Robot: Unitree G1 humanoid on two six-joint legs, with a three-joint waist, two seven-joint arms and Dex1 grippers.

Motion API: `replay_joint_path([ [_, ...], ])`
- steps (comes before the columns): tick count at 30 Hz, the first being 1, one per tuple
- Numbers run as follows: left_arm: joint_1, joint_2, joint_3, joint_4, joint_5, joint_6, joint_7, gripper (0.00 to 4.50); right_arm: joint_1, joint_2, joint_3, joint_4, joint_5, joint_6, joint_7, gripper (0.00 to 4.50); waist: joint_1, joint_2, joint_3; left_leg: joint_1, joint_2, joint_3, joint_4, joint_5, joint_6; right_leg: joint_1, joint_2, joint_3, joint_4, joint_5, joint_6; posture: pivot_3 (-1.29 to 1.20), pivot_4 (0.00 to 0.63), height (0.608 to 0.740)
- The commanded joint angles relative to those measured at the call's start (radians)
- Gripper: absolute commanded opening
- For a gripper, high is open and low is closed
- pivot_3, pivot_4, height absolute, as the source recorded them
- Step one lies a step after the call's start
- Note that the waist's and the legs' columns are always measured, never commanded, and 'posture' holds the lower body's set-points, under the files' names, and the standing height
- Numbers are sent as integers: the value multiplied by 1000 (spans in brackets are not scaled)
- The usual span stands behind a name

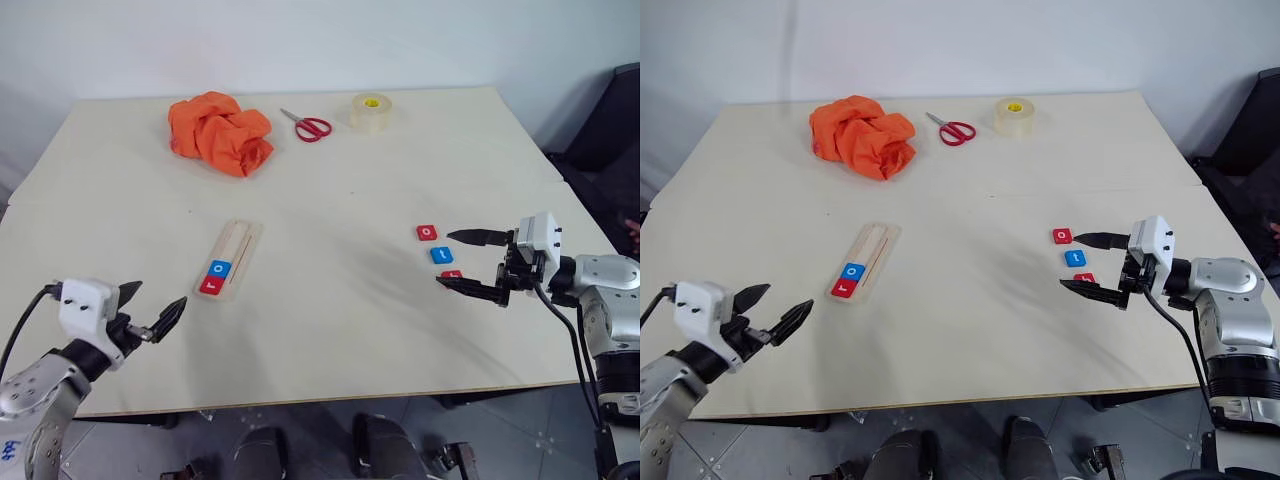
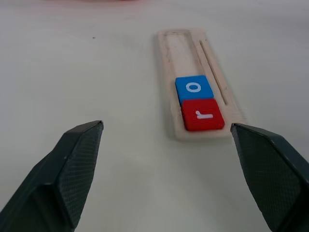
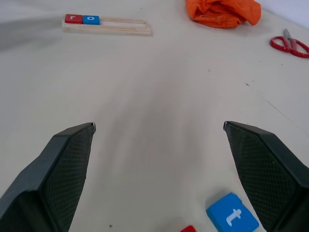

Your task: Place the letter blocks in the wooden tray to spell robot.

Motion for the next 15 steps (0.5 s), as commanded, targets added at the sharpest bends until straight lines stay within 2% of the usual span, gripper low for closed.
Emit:
replay_joint_path([
  [1, -67, 10, -47, -14, 12, 85, 47, 4500, 2, -8, -17, -51, 19, 11, -8, 4459, 0, 0, 0, 0, 0, 0, 0, 0, 0, 0, 0, 0, 0, 0, 0, 0, 150, 740],
  [6, -177, -5, -134, 27, 47, 168, 93, 4500, 19, -15, -24, -73, 22, 27, -13, 4459, 0, 0, 0, 0, 0, 0, 0, 1, -1, 0, 1, 0, 0, 0, 0, 0, 150, 740],
  [15, -277, -73, -245, 60, 90, 237, 142, 4500, 50, -22, -37, -111, 26, 48, -25, 4459, 3, -1, 0, 0, 0, 0, 0, 3, -5, 0, 0, 0, 1, 0, 0, 0, 150, 740],
])
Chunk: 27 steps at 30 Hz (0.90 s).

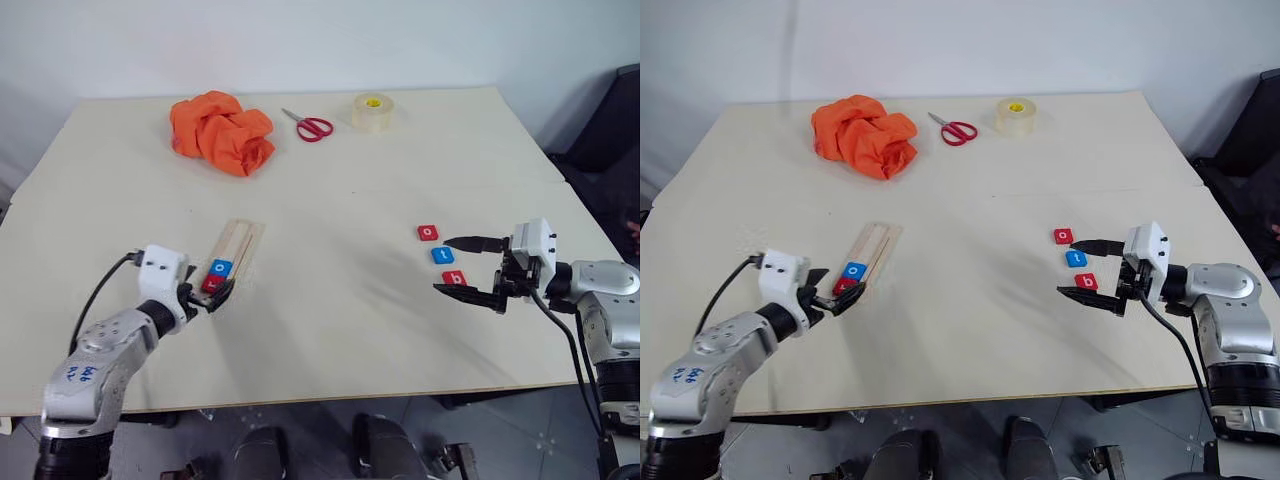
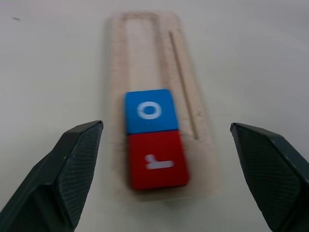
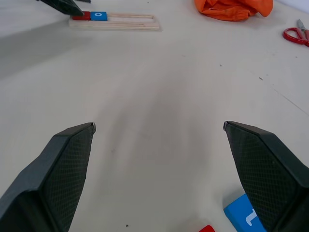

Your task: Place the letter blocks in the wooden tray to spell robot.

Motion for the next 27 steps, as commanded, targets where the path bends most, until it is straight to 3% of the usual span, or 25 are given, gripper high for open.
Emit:
replay_joint_path([
  [1, -21, -19, -18, 3, 24, 16, 20, 4500, 14, -20, -39, -42, 25, 1, -8, 4459, 0, 0, 0, 0, 0, 0, 0, 0, 0, 0, 0, 0, 0, 0, 0, 0, 150, 740],
  [27, -3, -54, 25, -10, 62, 175, 85, 4500, 30, -15, -39, -46, 9, -13, -30, 4459, -4, 0, 0, 2, 0, 0, 0, 0, 0, 0, 0, 1, 2, 0, 0, 0, 150, 740],
])
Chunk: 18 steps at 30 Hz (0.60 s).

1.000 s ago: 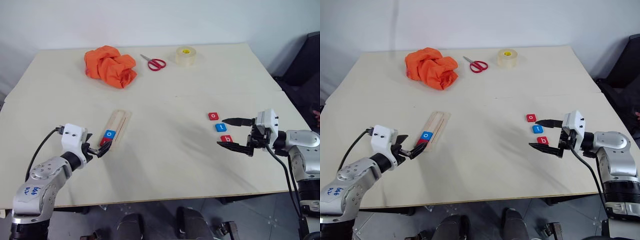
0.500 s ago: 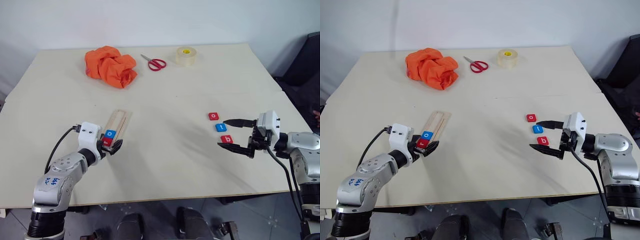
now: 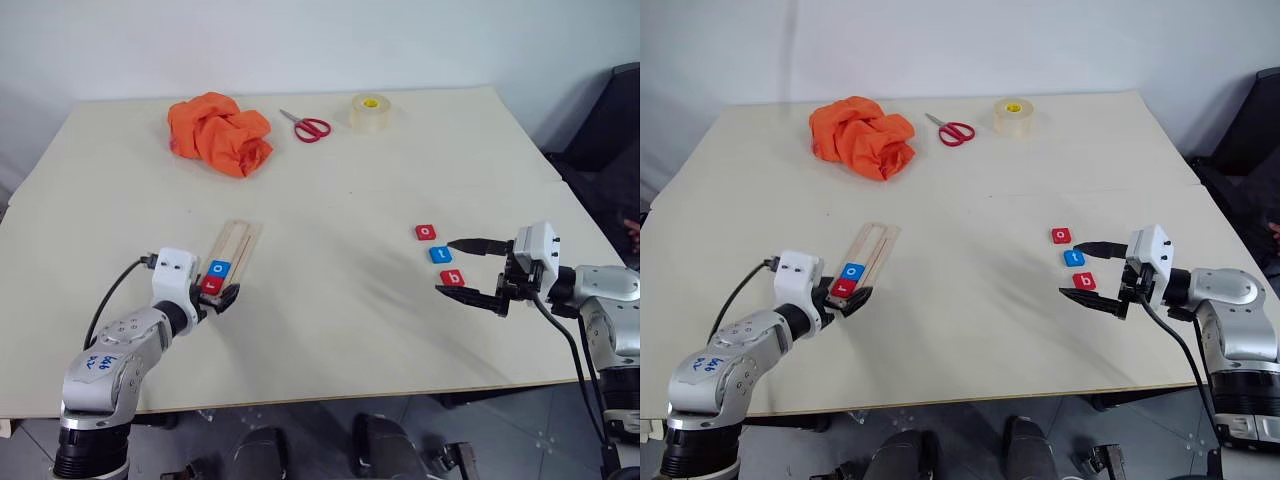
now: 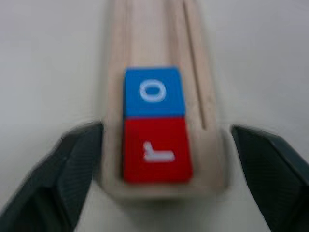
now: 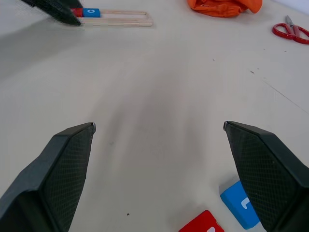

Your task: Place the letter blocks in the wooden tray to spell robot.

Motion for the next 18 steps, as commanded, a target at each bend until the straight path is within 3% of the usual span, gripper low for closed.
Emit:
replay_joint_path([
  [1, 22, 1, 14, 8, 18, 31, 11, 4500, -7, -14, -21, -15, 11, -13, -3, 4459, 0, 0, 0, 0, 0, 0, 0, 0, 0, 0, 0, 0, 0, 0, 0, 0, 150, 740],
  [9, 21, 17, 17, 32, 25, 33, -5, 4500, -12, -15, -17, -6, 3, -17, -4, 4459, -1, 0, 0, 1, 0, 0, 0, 0, 1, 0, 0, 0, 2, 0, 0, 0, 150, 740],
  [14, 32, 33, -5, 58, 44, 22, -11, 3391, -14, -11, -13, -6, -2, -18, -8, 4500, -1, 0, 0, 2, 0, 0, 0, 0, 1, 0, 0, 1, 3, 0, 0, 0, 150, 740],
  [16, 33, 45, -10, 68, 46, 16, -27, 3384, -12, -10, -14, -9, -2, -16, -10, 4500, -1, 0, 0, 2, 0, 0, 0, 0, 2, 0, 0, 1, 3, 0, 0, 0, 150, 740],
  [18, 37, 54, -14, 86, 51, -102, -88, 3384, -10, -11, -15, -10, -2, -16, -11, 4500, -1, 0, 0, 3, 0, 0, 0, 0, 2, 0, 0, 1, 4, 0, 0, 0, 150, 740],
])
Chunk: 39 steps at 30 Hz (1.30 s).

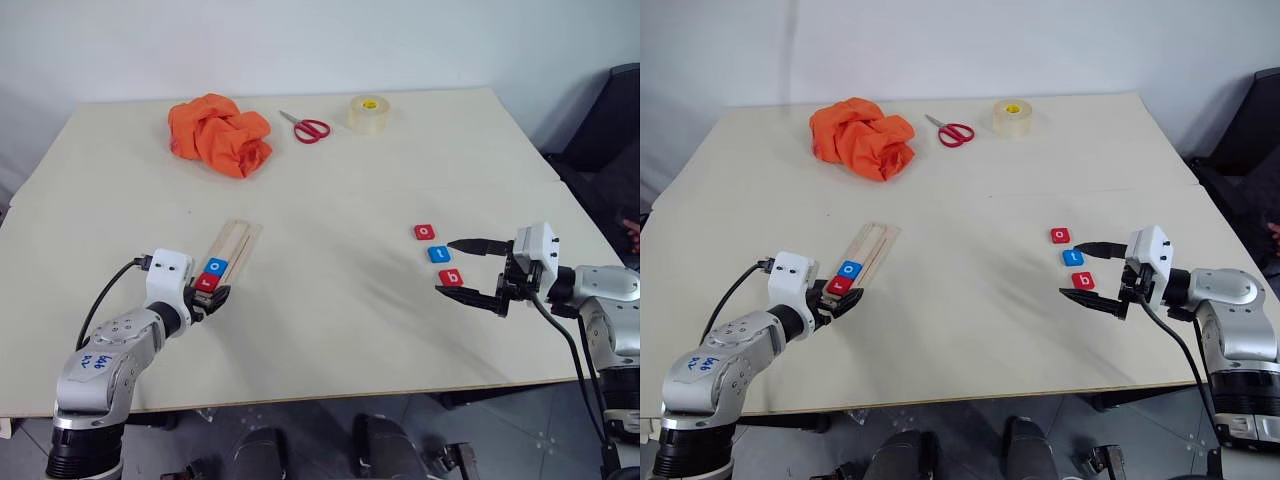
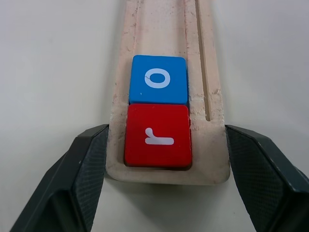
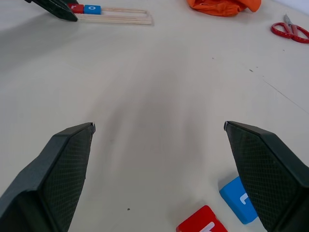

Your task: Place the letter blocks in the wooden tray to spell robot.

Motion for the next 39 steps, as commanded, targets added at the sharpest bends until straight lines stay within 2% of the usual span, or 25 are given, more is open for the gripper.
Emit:
replay_joint_path([
  [1, 34, 26, -16, 62, 27, -161, -104, 3384, -8, -12, -18, -14, 8, -14, -7, 4500, 0, 0, 0, 0, 0, 0, 0, 0, 0, 0, 0, 0, 0, 0, 0, 0, 150, 740],
  [3, 35, 33, -14, 71, 21, -275, -180, 3384, -5, -14, -19, -15, 9, -14, -7, 4500, 1, 0, 0, 0, 0, 0, 0, 0, 0, 0, 0, 0, 1, 0, -1, 0, 150, 740],
  [6, 25, 63, -36, 90, 4, -522, -391, 3384, 2, -19, -24, -21, 11, -12, -7, 4500, 3, -1, 0, -1, 0, 0, 0, 0, 0, -1, 0, 0, 0, 0, -1, 0, 150, 740],
  [10, -28, 148, -101, 138, -11, -584, -597, 3384, 15, -26, -31, -32, 15, -9, -6, 4500, 10, -1, 0, -2, 0, 0, 0, 0, 0, -1, 0, -1, 0, -1, -1, 0, 150, 740],
  [13, -118, 214, -194, 189, 19, -586, -732, 3384, 39, -35, -42, -48, 20, -8, -4, 4500, 19, -1, 1, -3, 0, 0, 0, 0, 0, -1, 0, -1, -1, -1, -1, 0, 150, 740],
  [18, -278, 206, -365, 297, 94, -655, -885, 3384, 104, -49, -70, -95, 32, -4, -12, 4500, 28, -1, 1, -3, 0, 0, 0, 0, 0, -2, 0, -1, -1, -1, -1, 0, 150, 740],
  [20, -329, 181, -422, 336, 131, -669, -905, 3384, 138, -55, -89, -122, 40, 0, -18, 4500, 33, -1, 1, -4, -1, 0, 0, 0, 0, -1, 0, -1, -1, -1, -1, 0, 150, 740],
  [28, -392, 96, -502, 385, 211, -698, -891, 3384, 275, -83, -171, -205, 82, 20, -11, 4500, 29, -2, 1, -4, -1, 0, 1, 1, -1, -2, 0, -1, -1, -1, -1, 0, 150, 740],
  [36, -419, 49, -518, 416, 256, -713, -876, 3384, 333, -73, -195, -249, 90, 28, -44, 4500, 28, -3, 2, -4, -1, -1, 2, 0, 1, -1, 0, -1, -1, 0, 0, 0, 150, 740],
  [39, -421, 33, -520, 407, 257, -692, -866, 4413, 336, -71, -191, -251, 90, 26, -52, 4500, 29, -3, 2, -4, -1, -1, 2, 0, 2, -1, 0, -1, -1, 0, 0, 0, 150, 740],
])
